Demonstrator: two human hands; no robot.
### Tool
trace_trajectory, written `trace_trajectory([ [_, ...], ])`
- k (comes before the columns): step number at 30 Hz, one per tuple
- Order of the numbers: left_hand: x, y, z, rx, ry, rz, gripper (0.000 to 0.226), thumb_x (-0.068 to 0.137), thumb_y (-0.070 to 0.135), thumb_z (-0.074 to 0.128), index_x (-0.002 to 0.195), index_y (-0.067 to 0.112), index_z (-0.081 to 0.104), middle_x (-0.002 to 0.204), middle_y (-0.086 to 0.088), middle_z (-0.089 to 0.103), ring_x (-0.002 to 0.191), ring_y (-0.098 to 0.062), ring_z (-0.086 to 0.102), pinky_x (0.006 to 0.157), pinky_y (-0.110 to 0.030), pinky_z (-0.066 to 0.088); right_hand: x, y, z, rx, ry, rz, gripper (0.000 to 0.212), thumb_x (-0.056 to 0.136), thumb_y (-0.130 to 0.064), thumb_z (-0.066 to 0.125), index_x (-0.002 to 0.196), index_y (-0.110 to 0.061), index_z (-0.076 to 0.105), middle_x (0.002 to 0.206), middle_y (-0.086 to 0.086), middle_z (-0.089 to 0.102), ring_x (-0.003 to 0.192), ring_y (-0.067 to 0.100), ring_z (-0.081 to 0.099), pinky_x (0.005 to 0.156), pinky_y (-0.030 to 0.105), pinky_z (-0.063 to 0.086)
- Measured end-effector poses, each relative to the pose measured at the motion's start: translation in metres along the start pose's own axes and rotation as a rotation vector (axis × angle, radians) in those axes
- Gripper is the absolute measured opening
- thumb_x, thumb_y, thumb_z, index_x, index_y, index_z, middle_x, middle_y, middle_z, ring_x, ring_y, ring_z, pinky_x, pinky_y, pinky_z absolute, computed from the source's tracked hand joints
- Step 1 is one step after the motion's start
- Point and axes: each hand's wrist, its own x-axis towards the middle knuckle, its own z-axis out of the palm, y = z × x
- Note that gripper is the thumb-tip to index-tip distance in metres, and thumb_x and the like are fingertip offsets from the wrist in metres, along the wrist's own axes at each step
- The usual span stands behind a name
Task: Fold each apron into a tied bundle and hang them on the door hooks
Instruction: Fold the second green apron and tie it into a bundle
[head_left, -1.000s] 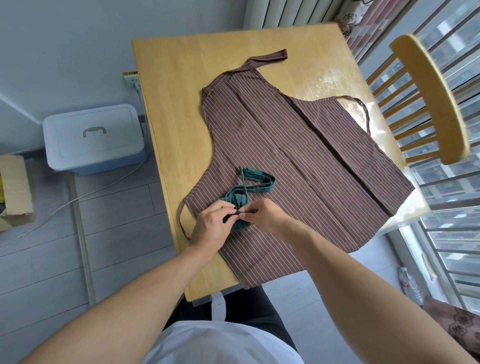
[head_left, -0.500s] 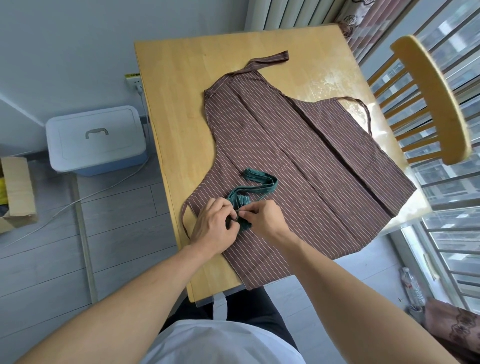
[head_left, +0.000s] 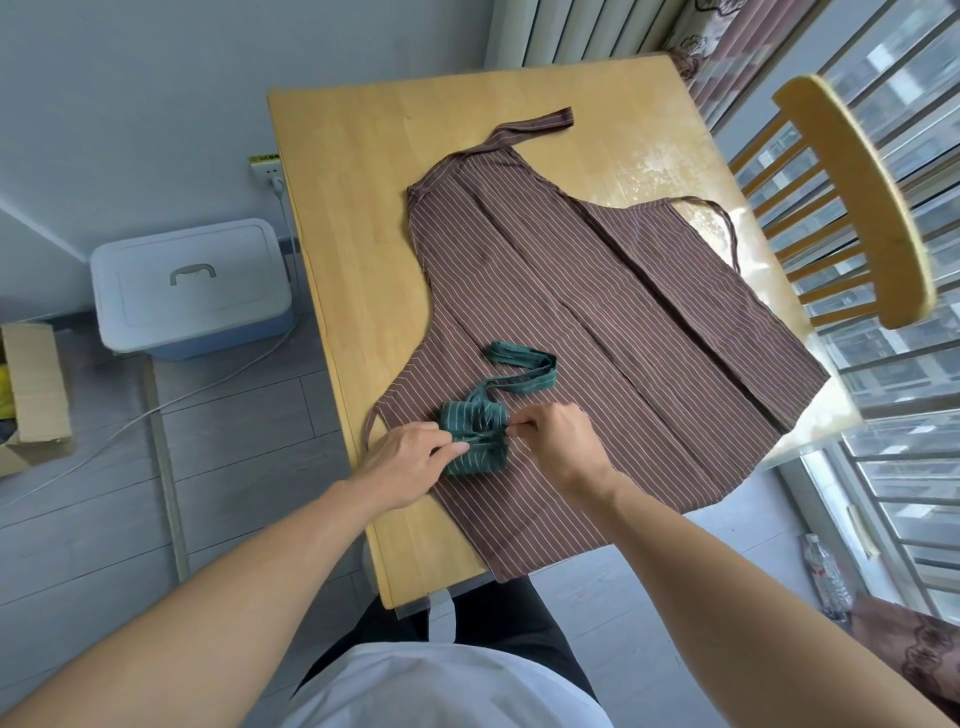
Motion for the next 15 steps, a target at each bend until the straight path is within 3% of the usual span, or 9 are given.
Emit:
trace_trajectory([
  [2, 0.0, -0.002, -0.003, -0.059, -0.07, -0.005, 0.047, 0.106, 0.043, 0.04, 0.067, 0.016, 0.039, 0.071, -0.001, 0.047, 0.066, -0.012, 0.045, 0.067, -0.033, 0.035, -0.003, 0.005, 0.003, -0.079, 0.006, -0.029, 0.019, 0.101, -0.016, 0.06, 0.1, -0.015, 0.079, 0.094, -0.003, 0.079, 0.075, 0.011, 0.072, 0.072, 0.03, 0.061],
  [9, 0.007, -0.003, -0.009, -0.118, -0.098, -0.105, 0.049, 0.104, 0.043, 0.046, 0.064, 0.014, 0.042, 0.067, -0.002, 0.048, 0.062, -0.017, 0.048, 0.066, -0.038, 0.043, -0.015, 0.013, 0.008, -0.37, 0.006, -0.071, 0.029, 0.109, -0.037, 0.037, 0.107, -0.028, 0.064, 0.099, -0.01, 0.07, 0.088, 0.013, 0.067, 0.064, 0.031, 0.056],
  [15, 0.01, -0.008, -0.004, -0.162, -0.102, -0.204, 0.049, 0.103, 0.043, 0.05, 0.062, 0.016, 0.041, 0.06, 0.0, 0.044, 0.054, -0.014, 0.043, 0.057, -0.033, 0.036, -0.01, 0.017, 0.011, -0.401, -0.022, 0.042, 0.024, 0.107, -0.035, 0.042, 0.102, -0.033, 0.065, 0.083, -0.009, 0.073, 0.06, 0.012, 0.062, 0.053, 0.027, 0.046],
])
